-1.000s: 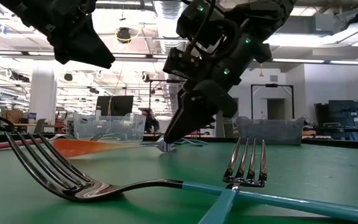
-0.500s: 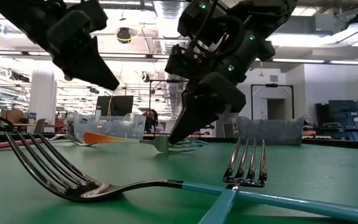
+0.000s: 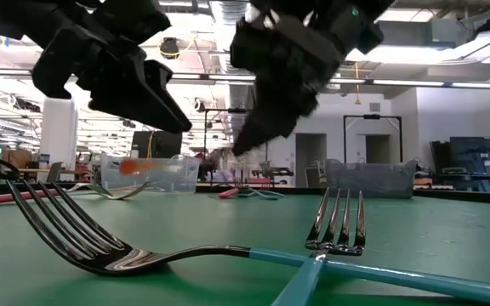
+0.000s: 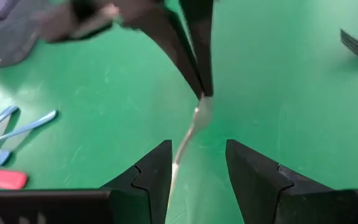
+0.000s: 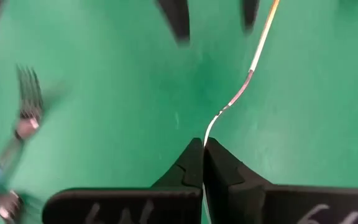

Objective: Sort silverware by color (type)
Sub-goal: Put the orange fork into the transparent bin

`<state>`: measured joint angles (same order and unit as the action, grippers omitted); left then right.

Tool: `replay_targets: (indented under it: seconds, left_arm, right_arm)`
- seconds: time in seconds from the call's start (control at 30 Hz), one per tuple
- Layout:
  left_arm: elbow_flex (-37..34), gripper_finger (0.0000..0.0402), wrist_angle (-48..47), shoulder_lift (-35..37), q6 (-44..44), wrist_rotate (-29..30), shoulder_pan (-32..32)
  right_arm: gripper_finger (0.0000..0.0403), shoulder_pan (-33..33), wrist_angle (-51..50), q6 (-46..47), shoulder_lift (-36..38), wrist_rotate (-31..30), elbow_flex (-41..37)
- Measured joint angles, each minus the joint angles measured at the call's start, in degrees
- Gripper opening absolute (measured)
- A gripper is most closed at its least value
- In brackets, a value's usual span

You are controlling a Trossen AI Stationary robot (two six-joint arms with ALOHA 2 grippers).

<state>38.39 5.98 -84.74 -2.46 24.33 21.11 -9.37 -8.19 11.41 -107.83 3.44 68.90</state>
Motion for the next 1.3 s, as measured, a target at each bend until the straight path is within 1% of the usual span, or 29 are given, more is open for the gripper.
replay_targets:
  seconds: [0.13,0.23,0.37,0.43,0.53,0.67,0.7,0.8,0.87,0.93,1.0,1.13,1.23,1.3]
  left_arm:
    - [0.92,0.0139,-0.73,-0.93,0.51,0.22,-0.19]
    - [1.05,0.0139,-0.89,-0.83,0.69,1.63,-0.21]
    - [1.05,0.0138,-4.30,-0.76,1.36,3.49,-0.21]
    - [1.05,0.0130,-6.46,-0.76,1.29,3.61,-0.21]
    - [1.05,0.0098,-8.31,-0.76,1.70,3.66,-0.21]
    - [1.31,0.0024,-8.78,-0.76,3.09,2.27,-0.12]
    - [1.58,0.0013,-8.92,-0.76,3.64,1.58,-0.08]
    - [2.77,0.0006,-10.09,-0.76,5.32,0.04,-0.14]
    - [3.90,0.0002,-12.52,-0.76,5.97,0.76,-0.20]
    - [5.66,0.0000,-17.18,-0.72,6.57,2.84,-0.76]
    - [7.55,0.0000,-24.35,-0.60,6.59,5.85,-1.87]
    - [12.09,0.0000,-41.01,-0.29,5.81,10.60,-6.31]
    - [15.39,0.0000,-49.95,0.81,6.00,11.33,-11.31]
    - [16.46,0.0000,-52.85,1.88,8.66,11.31,-14.99]
  right_arm:
    - [0.0016,-0.26,-0.13,1.43,1.05,-0.08,1.29]
    - [0.0016,-0.81,-0.20,2.23,1.07,-0.07,2.45]
    - [0.0016,-1.61,0.02,2.29,1.09,-0.08,3.17]
    - [0.0016,-1.90,-0.02,2.29,1.09,-0.10,3.19]
    - [0.0016,-2.23,-0.09,2.27,1.09,-0.31,3.19]
    - [0.0016,-2.12,-0.29,1.55,1.11,-0.32,3.23]
    - [0.0017,-2.03,-0.33,0.80,1.17,-0.07,3.24]
    - [0.0029,-1.89,-0.60,-0.04,1.27,-0.07,3.24]
    - [0.0047,-2.04,-0.16,-0.04,1.27,-0.46,3.24]
    - [0.0067,-2.25,0.56,-0.65,1.27,-2.73,3.24]
    - [0.0087,-2.69,0.56,-0.94,1.87,-7.79,3.24]
    - [0.0117,-3.39,-3.71,-1.19,5.67,-19.34,3.28]
    - [0.0128,-3.56,-7.73,-1.07,8.73,-22.83,3.28]
    - [0.0129,-3.77,-9.57,0.09,10.32,-23.40,3.28]
